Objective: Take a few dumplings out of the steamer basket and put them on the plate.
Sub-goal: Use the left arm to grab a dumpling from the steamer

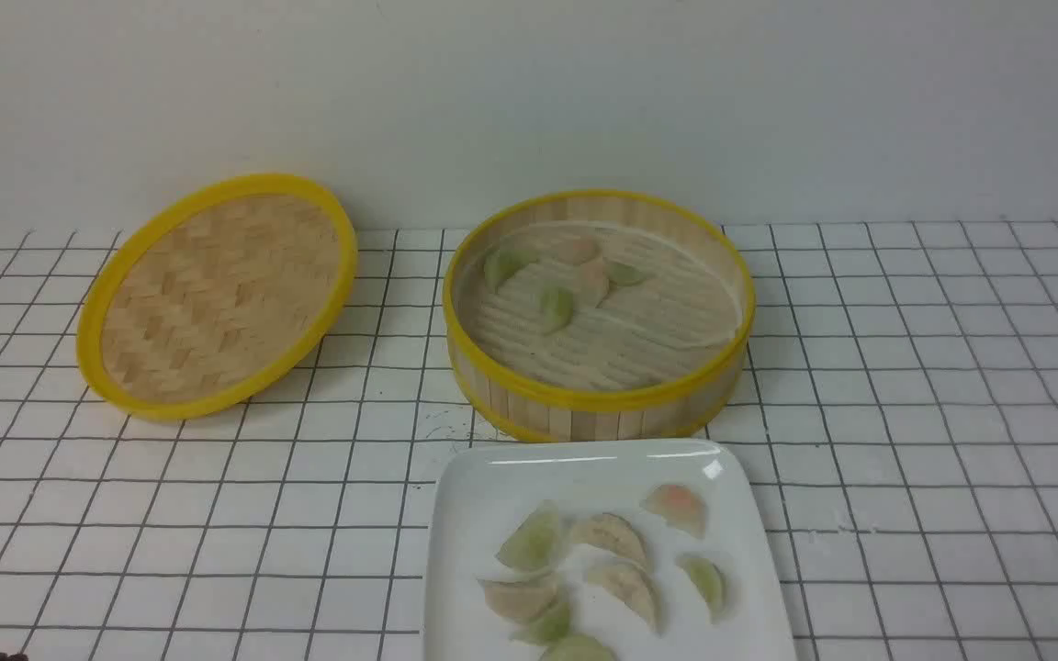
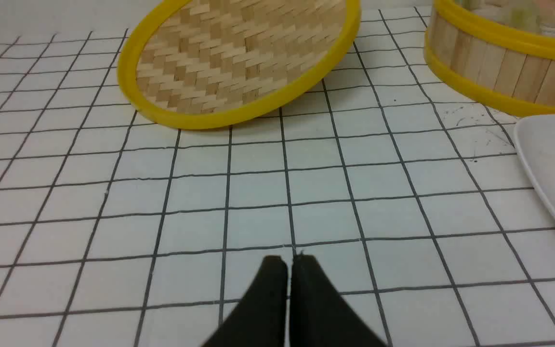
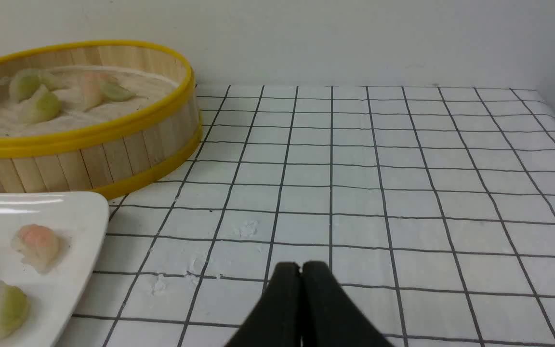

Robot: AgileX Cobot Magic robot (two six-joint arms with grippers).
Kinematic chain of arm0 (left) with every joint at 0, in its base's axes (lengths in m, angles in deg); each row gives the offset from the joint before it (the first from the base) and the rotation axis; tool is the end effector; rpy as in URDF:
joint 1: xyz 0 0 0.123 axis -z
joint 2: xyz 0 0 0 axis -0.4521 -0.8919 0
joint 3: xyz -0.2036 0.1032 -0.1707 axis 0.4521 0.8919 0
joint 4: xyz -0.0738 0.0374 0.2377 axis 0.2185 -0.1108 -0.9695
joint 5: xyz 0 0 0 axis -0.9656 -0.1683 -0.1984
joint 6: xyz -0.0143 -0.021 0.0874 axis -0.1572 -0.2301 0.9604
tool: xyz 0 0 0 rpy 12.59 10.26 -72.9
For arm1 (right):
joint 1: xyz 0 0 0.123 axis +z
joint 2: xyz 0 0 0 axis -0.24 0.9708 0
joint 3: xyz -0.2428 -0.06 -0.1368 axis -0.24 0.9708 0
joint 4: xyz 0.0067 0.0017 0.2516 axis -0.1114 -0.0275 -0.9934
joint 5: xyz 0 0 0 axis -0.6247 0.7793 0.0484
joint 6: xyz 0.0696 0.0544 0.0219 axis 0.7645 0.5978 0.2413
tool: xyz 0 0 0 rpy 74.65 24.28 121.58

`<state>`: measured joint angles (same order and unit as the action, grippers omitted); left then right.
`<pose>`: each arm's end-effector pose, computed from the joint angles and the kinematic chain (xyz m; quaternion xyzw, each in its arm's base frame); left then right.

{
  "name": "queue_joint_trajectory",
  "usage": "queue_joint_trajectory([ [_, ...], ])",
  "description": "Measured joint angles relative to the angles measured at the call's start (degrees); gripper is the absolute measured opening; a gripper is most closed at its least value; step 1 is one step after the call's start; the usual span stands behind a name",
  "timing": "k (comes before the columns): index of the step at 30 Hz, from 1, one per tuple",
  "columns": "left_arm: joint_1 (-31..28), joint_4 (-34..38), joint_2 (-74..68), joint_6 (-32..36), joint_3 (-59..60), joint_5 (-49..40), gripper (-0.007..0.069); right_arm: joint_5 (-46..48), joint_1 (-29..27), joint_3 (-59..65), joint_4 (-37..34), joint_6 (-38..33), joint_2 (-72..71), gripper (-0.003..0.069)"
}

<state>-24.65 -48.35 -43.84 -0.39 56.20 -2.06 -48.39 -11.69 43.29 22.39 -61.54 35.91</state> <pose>0.0520 -0.0055 0.1702 0.0212 0.8075 -0.0306 0.5886 0.0523 0.0036 0.1719 0.0003 0.8060 0.0332 0.5910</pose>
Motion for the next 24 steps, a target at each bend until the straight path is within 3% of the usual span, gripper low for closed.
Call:
queue_joint_trajectory([
  [20, 0.0, -0.4, 0.0, 0.0, 0.0, 0.1, -0.0006, 0.0, 0.0, 0.0, 0.0, 0.0, 0.0, -0.0015],
  [24, 0.0, 2.6, 0.0, -2.4, 0.1, 4.5, -0.0006, 0.0, 0.0, 0.0, 0.0, 0.0, 0.0, -0.0015],
])
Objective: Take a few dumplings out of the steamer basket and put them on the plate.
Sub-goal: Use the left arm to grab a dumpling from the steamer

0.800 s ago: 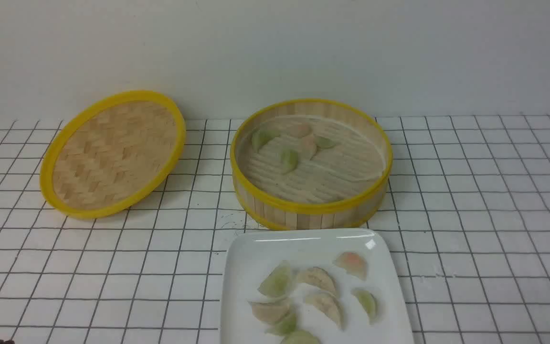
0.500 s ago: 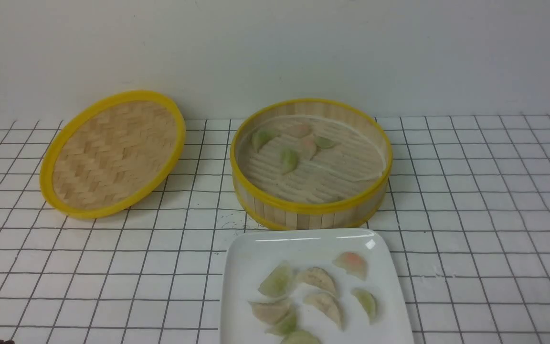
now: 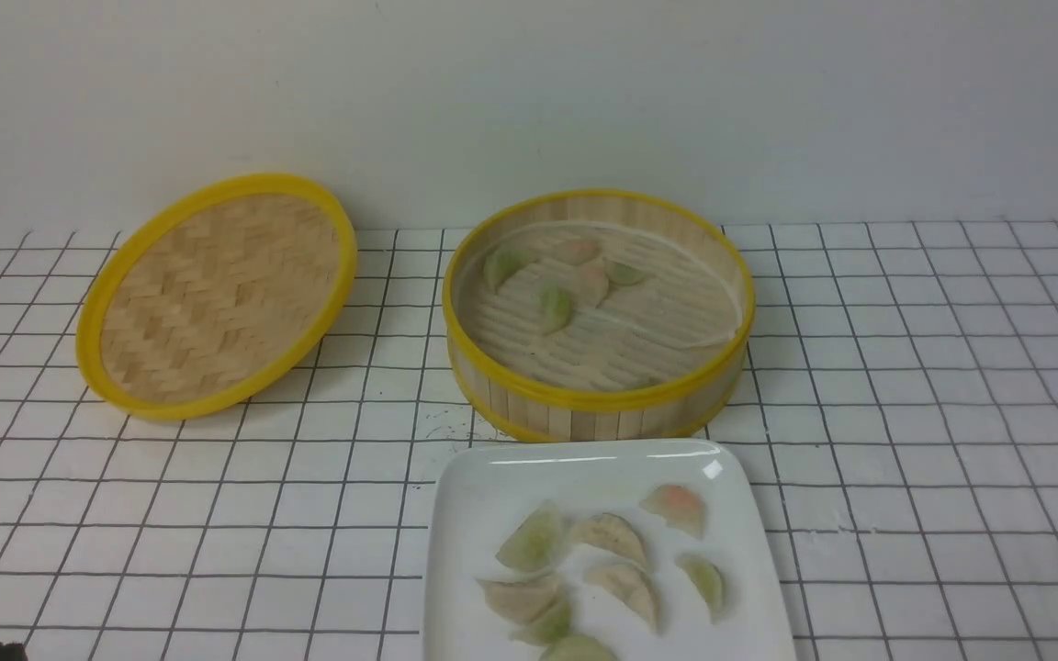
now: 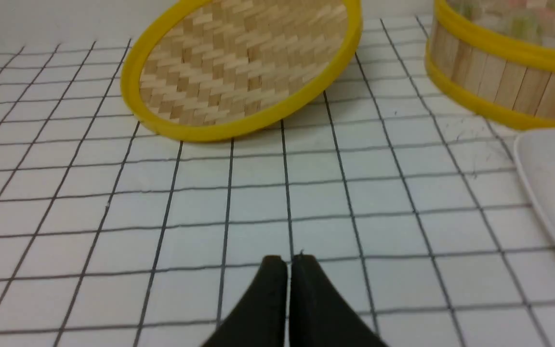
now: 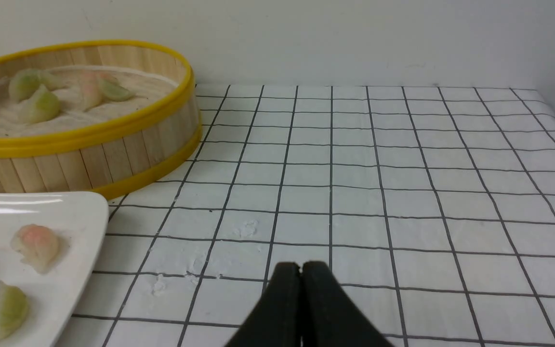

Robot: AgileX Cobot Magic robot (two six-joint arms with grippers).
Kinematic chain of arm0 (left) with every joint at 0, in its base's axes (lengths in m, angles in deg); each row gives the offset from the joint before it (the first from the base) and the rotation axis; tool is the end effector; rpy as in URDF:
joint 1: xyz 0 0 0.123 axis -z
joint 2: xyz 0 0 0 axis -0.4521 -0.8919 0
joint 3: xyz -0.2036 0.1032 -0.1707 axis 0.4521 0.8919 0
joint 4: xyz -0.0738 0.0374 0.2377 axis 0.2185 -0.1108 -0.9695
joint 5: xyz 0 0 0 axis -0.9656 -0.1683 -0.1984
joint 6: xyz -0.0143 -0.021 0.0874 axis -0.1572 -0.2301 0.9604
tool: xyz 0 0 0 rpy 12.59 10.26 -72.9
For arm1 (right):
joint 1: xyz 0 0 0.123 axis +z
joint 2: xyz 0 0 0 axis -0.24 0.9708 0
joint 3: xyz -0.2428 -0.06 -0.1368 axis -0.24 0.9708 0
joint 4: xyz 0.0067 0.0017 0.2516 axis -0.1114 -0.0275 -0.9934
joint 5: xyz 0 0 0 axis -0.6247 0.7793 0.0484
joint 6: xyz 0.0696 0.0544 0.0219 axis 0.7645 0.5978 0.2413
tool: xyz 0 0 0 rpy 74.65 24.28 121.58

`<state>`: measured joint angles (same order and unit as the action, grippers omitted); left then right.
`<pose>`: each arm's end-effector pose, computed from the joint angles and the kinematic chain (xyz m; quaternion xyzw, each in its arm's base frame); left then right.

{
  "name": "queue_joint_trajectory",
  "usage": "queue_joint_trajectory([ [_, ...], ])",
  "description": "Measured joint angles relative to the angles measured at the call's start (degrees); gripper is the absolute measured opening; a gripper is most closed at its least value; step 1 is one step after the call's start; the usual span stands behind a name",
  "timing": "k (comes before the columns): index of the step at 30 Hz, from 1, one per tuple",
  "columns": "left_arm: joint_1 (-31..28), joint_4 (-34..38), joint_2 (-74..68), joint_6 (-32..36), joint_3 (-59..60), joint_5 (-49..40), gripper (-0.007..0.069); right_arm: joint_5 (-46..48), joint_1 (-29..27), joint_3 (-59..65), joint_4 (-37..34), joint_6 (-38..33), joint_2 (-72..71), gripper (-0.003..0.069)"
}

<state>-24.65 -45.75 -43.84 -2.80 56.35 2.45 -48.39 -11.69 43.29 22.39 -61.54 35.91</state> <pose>0.0540 -0.0061 0.1763 -0.0111 0.7843 -0.0606 0.6173 0.0523 0.0036 0.1719 0.0003 0.8060 0.0332 0.5910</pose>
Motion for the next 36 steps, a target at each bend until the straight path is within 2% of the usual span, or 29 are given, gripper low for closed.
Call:
queue_joint_trajectory([
  [1, 0.0, 1.0, 0.0, -0.9, 0.0, 1.4, -0.0006, 0.0, 0.0, 0.0, 0.0, 0.0, 0.0, -0.0015],
  [4, 0.0, 10.7, 0.0, -5.2, 0.0, 10.2, -0.0006, 0.0, 0.0, 0.0, 0.0, 0.0, 0.0, -0.0015],
  [8, 0.0, 18.6, 0.0, -6.5, 0.0, 19.8, -0.0006, 0.0, 0.0, 0.0, 0.0, 0.0, 0.0, -0.0015],
  [10, 0.0, 23.6, 0.0, -7.3, 0.0, 27.9, -0.0006, 0.0, 0.0, 0.0, -0.1, 0.0, 0.0, -0.0015],
  [12, 0.0, 24.6, 0.0, -8.1, -0.1, 30.3, -0.0006, -0.4, 0.0, 0.0, -1.1, 0.2, 0.0, -0.0015],
  [14, 0.0, 25.4, 0.0, -9.9, -2.8, 30.9, -0.0006, -4.3, 0.0, 0.4, -8.1, 2.7, 0.0, -0.0015],
  [17, 0.0, 23.8, -1.9, -10.6, -10.0, 25.7, -0.0006, -10.3, 0.0, 0.4, -17.8, 7.2, 0.0, -0.0015],
  [19, 0.0, 21.5, -6.9, -10.6, -18.1, 18.7, -0.0006, -15.3, 0.0, 0.4, -27.8, 10.9, 0.0, -0.0015],
  [21, 0.0, 19.7, -14.7, -10.3, -26.6, 8.3, -0.0006, -18.0, 0.0, 0.4, -34.5, 12.2, 0.0, -0.0015],
  [22, 0.0, 19.4, -15.5, -10.1, -28.4, 7.1, -0.0006, -18.4, 0.0, 0.4, -35.1, 12.2, 0.0, -0.0015],
  [24, 0.0, 18.1, -25.6, -7.6, -38.6, -7.3, -0.0006, -19.5, 0.0, 0.4, -39.2, 12.3, 0.0, -0.0015],
  [26, 0.0, 17.8, -36.4, -3.8, -47.7, -20.0, -0.0006, -19.7, 0.0, 0.4, -40.3, 12.0, 0.0, -0.0015],
  [28, 0.0, 17.8, -43.5, -1.4, -51.9, -24.6, -0.0006, -19.9, 0.0, 0.4, -40.5, 11.9, 0.0, -0.0015],
  [29, 0.0, 18.0, -49.5, 1.5, -56.1, -30.2, -0.0006, -20.3, 0.0, 0.4, -40.7, 11.9, 0.0, -0.0015],
  [32, 0.0, 18.6, -63.4, 6.8, -63.3, -36.6, -0.0006, -18.5, 0.0, 0.0, -40.9, 11.8, 0.0, -0.0015],
  [34, 0.3, 18.8, -71.9, 8.6, -67.6, -40.1, -0.0006, -13.1, 0.0, -1.9, -40.1, 11.1, 0.0, -0.0015],
  [35, 1.0, 18.3, -77.2, 9.1, -70.5, -42.5, -0.0006, -7.3, 0.0, -5.5, -38.2, 9.7, 0.7, -0.0015],
  [36, 1.4, 18.0, -79.6, 9.1, -71.5, -43.1, -0.0006, -6.6, 0.0, -6.0, -37.9, 9.5, 0.7, -0.0015],
])
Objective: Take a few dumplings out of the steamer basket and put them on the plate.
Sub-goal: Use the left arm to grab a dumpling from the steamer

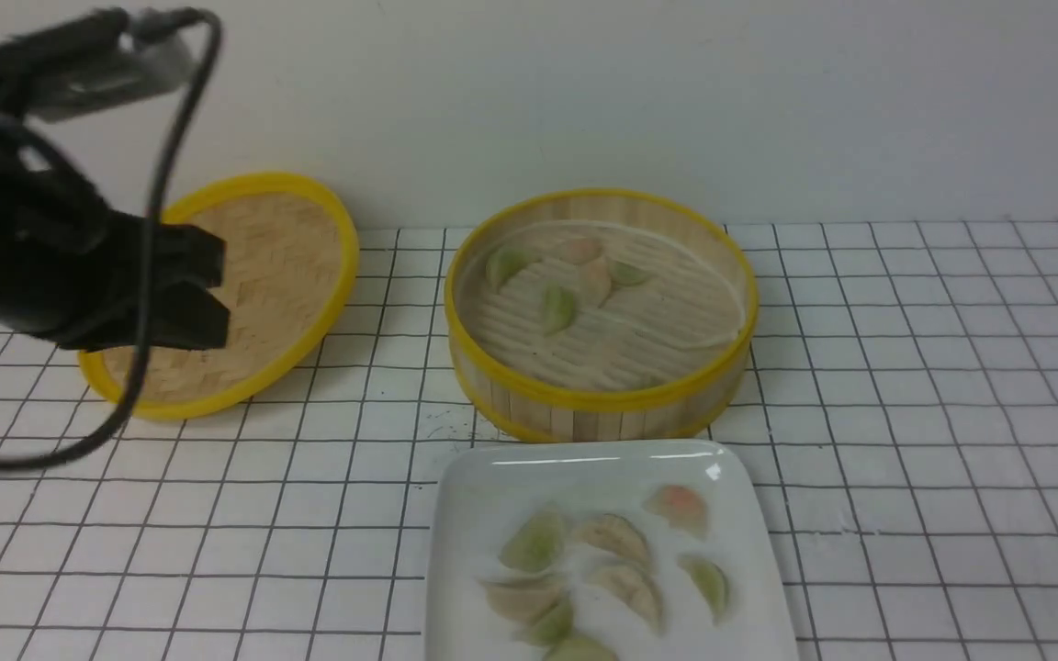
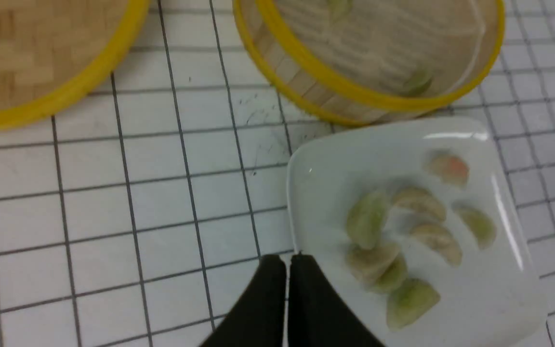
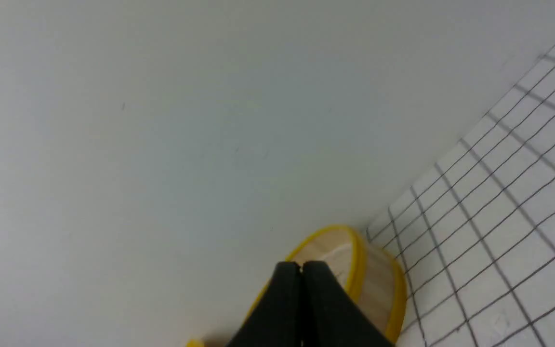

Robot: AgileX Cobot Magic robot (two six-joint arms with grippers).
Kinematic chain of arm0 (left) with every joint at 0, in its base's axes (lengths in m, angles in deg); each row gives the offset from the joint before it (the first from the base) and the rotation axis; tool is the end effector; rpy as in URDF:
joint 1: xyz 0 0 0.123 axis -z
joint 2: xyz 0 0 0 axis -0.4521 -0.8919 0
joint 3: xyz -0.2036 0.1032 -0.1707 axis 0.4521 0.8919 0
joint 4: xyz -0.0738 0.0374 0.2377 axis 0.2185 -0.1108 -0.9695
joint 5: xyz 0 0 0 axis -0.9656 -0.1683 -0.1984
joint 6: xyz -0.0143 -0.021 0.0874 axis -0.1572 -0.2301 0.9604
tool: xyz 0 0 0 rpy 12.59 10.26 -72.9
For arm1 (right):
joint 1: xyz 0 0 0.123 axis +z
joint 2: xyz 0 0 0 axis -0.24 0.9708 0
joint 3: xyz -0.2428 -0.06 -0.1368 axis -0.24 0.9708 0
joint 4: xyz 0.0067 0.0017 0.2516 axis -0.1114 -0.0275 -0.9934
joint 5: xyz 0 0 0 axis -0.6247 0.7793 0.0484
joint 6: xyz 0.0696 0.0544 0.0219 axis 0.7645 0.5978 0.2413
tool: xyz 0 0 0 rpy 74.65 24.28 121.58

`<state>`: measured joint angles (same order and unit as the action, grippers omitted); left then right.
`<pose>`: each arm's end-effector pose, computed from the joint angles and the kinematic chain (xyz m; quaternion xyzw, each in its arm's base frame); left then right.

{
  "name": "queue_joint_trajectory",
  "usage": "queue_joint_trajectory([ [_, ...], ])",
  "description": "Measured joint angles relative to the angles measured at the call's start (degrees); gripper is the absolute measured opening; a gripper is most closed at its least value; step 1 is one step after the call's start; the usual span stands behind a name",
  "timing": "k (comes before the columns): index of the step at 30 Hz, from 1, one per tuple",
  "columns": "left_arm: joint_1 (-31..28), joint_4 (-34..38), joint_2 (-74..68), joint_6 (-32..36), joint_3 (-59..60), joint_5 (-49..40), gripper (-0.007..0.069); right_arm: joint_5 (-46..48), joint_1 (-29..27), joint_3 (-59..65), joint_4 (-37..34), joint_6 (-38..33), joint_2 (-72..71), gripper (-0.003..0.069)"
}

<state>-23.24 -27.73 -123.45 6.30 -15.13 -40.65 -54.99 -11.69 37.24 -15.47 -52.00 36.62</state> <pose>0.2716 -0.0526 0.3373 0.0577 0.9507 -0.2037 0.2268 0.0503 0.0174 0.2225 0.2340 0.6801 0.3566 0.5962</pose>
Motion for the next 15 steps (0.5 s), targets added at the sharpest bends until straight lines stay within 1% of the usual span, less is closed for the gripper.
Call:
queue_joint_trajectory([
  [2, 3.0, -3.1, -7.1, 0.0, -5.5, -2.5, -0.0006, 8.6, 0.0, -6.8, 5.1, -1.5, 4.7, -0.0013],
  [3, 5.3, -5.7, -11.1, -0.8, -9.2, -3.4, -0.0006, 14.4, 0.0, -11.6, 9.0, -1.8, 9.2, -0.0013],
  [4, 6.0, -6.4, -12.7, -1.2, -10.3, -3.6, -0.0006, 16.0, 0.0, -13.7, 10.2, -1.9, 10.7, -0.0013],
  [5, 7.7, -8.3, -14.7, -2.3, -12.9, -3.9, -0.0006, 20.5, 0.0, -16.6, 12.6, -2.0, 13.8, -0.0013],
  [6, 9.7, -10.5, -17.5, -3.6, -16.3, -4.2, -0.0006, 26.1, 0.0, -21.0, 16.9, -2.0, 19.7, -0.0013],
  [10, 14.7, -15.5, -26.1, -5.1, -27.8, -5.5, -0.0006, 42.0, 0.0, -34.3, 26.8, -2.5, 34.5, -0.0013],
  [11, 15.5, -15.9, -28.1, -5.2, -30.5, -6.1, -0.0006, 43.9, 0.0, -36.6, 28.6, -2.6, 38.0, -0.0013],
  [12, 16.6, -16.3, -31.6, -5.3, -34.6, -7.0, -0.0006, 47.8, 0.0, -40.2, 31.5, -3.0, 42.4, -0.001],
  [15, 18.3, -16.8, -39.8, -5.3, -45.5, -9.4, -0.0006, 51.4, 0.0, -45.3, 34.3, -3.5, 48.9, -0.001],
])
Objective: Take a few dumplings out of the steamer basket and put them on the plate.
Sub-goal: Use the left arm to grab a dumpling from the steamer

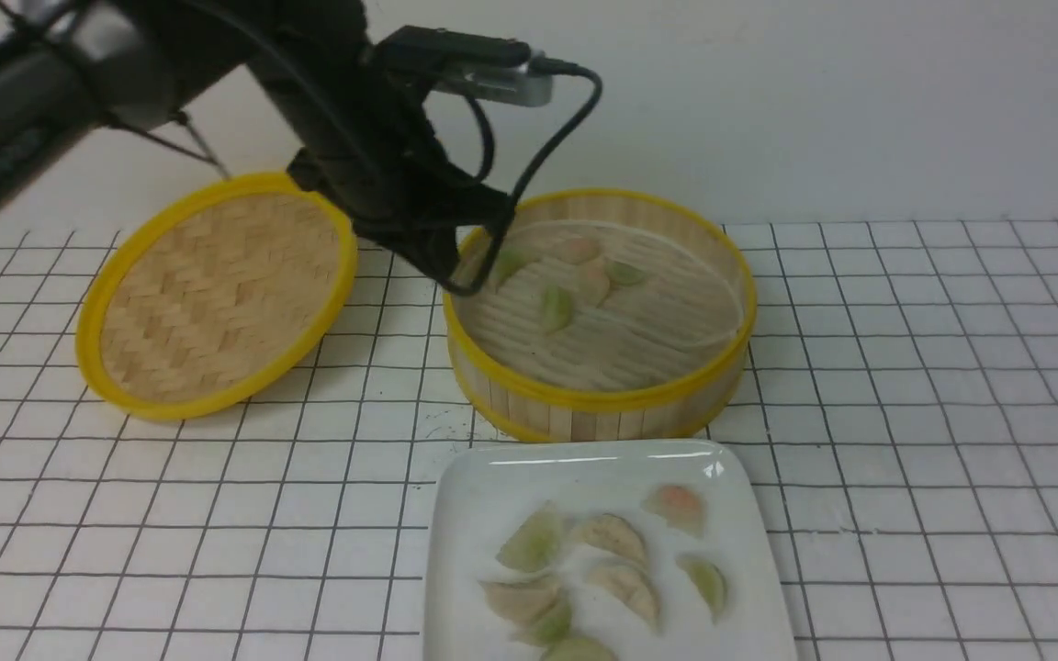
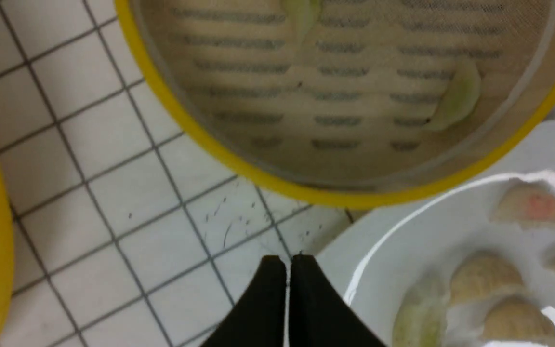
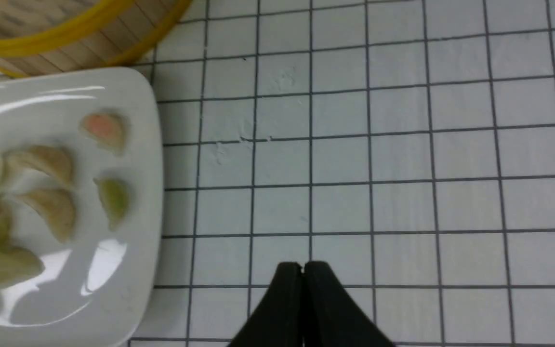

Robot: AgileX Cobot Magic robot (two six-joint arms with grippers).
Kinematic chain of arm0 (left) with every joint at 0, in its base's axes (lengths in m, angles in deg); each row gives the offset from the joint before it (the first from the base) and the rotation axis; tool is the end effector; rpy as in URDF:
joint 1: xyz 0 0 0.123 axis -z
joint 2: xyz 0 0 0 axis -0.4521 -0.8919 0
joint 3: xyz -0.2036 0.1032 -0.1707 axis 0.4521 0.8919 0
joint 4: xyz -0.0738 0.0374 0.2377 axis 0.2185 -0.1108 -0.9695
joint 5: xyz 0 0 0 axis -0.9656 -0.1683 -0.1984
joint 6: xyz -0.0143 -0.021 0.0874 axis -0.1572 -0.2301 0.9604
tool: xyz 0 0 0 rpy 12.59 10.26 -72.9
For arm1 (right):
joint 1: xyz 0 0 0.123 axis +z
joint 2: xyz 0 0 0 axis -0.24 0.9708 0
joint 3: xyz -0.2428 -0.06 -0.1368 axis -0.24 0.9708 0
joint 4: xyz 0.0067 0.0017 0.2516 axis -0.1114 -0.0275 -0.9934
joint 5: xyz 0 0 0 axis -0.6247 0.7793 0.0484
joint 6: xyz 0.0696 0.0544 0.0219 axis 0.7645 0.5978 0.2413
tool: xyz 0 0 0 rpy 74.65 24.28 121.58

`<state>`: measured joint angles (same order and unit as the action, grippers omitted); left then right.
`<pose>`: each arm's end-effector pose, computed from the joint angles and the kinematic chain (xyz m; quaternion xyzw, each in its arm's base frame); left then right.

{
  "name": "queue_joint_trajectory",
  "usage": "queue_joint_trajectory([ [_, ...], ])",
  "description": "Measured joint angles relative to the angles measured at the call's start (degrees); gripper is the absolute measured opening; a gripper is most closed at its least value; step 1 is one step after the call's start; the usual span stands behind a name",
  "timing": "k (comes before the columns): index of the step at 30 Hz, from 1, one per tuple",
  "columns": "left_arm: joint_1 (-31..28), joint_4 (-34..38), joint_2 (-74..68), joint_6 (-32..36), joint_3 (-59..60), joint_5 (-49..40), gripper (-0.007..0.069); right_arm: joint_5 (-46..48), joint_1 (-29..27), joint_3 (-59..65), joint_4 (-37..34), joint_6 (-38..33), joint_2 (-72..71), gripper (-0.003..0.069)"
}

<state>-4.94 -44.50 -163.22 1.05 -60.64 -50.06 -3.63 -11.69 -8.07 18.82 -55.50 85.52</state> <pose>0.4146 -0.1824 0.2978 0.2231 0.9532 -0.1076 0.1733 0.1355 0.0142 0.3308 0.0451 0.9645 0.0723 0.2499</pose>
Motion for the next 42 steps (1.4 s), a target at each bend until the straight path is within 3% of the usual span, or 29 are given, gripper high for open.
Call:
queue_joint_trajectory([
  [9, 2.7, -1.9, -20.1, 0.5, -28.2, -0.6, -0.0006, 0.8, 0.0, -2.6, 0.5, -0.4, 5.3, -0.001],
  [15, 3.1, -1.6, -27.5, 2.0, -35.1, -0.8, 0.0008, 0.8, 0.0, -2.6, 0.6, -0.4, 5.3, -0.001],
  [20, 3.1, -1.6, -29.7, 4.6, -35.3, -0.5, 0.0113, 0.8, 0.0, -2.6, 0.6, -0.4, 5.3, -0.001],
  [24, 3.1, -1.6, -31.0, 5.3, -35.4, 0.2, 0.0253, 0.8, 0.0, -2.6, 0.6, -0.4, 5.3, -0.001],
  [25, 3.1, -1.6, -31.7, 5.3, -35.4, 1.0, 0.0318, 0.8, 0.0, -2.6, 0.6, -0.4, 5.3, -0.001],
  [30, 3.1, -1.8, -34.3, 5.4, -35.4, 1.8, 0.0417, 0.8, 0.0, -2.6, 0.6, -0.4, 5.3, -0.001],
  [33, 3.1, -2.1, -34.8, 5.4, -35.8, 2.3, 0.0403, 0.8, 0.0, -2.6, 0.6, -0.4, 5.3, -0.001],
  [38, 3.1, -2.4, -34.8, 4.4, -36.3, 1.9, 0.019, 0.8, 0.0, -2.6, 0.6, -0.9, 5.3, -0.001],
  [42, 3.1, -2.7, -33.1, 3.8, -36.9, -0.9, 0.0195, 0.8, 0.0, -2.6, 0.6, -1.3, 5.3, -0.001],
])
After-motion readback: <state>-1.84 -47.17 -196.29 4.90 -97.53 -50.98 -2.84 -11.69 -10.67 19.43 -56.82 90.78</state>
